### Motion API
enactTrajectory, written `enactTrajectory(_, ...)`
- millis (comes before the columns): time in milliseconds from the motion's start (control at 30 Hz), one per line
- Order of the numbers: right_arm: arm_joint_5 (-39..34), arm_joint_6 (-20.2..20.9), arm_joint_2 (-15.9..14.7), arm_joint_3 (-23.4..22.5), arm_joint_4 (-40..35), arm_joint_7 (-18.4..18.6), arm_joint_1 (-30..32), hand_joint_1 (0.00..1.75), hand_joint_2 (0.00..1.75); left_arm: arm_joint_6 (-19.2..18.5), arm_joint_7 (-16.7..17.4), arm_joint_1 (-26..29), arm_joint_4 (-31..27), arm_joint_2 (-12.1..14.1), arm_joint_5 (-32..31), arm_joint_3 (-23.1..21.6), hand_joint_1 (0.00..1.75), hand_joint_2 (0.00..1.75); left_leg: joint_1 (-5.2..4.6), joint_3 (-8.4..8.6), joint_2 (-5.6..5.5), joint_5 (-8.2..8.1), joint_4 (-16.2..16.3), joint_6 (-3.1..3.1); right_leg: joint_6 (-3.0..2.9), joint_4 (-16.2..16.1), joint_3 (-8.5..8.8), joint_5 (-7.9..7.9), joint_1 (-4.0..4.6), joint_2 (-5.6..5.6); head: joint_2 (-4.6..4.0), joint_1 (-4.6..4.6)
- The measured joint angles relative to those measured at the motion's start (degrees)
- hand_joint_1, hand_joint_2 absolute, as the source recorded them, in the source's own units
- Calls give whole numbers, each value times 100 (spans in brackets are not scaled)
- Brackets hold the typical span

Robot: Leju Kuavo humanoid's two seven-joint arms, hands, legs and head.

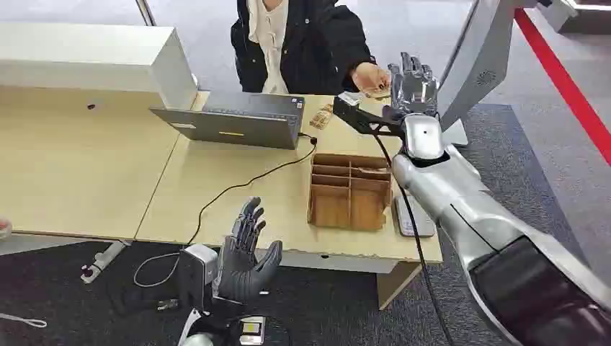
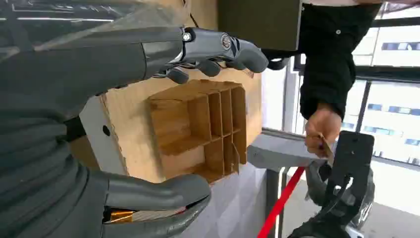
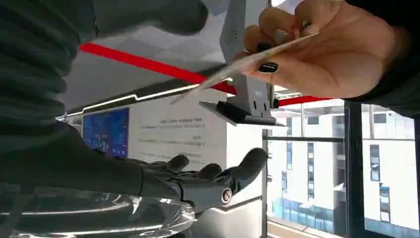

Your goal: Pass the card to the sensor for recognition and then transmit it.

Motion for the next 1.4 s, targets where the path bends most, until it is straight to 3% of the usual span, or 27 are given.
enactTrajectory(433, 0, -11, 4, 0, 2, -61, 0, 0, 175, -2, 2, 1, 0, 22, -18, 0, 0, 175, 0, 0, 0, 0, 0, 0, 0, 0, 0, 0, 0, 0, 0, -2)
enactTrajectory(467, 0, -17, 9, 0, 2, -70, -1, 175, 175, -2, 4, 1, 0, 22, -24, 0, 0, 175, 0, 1, 0, 0, 0, 0, 0, 1, 1, 0, 0, 0, 0, 0)
enactTrajectory(1400, -124, -76, -26, -11, 2, -190, -10, 175, 175, -166, 26, -17, 0, 20, -72, 0, 0, 175, 0, 3, 2, 0, 2, 0, 0, 0, 1, 0, 0, 1, 0, 0)
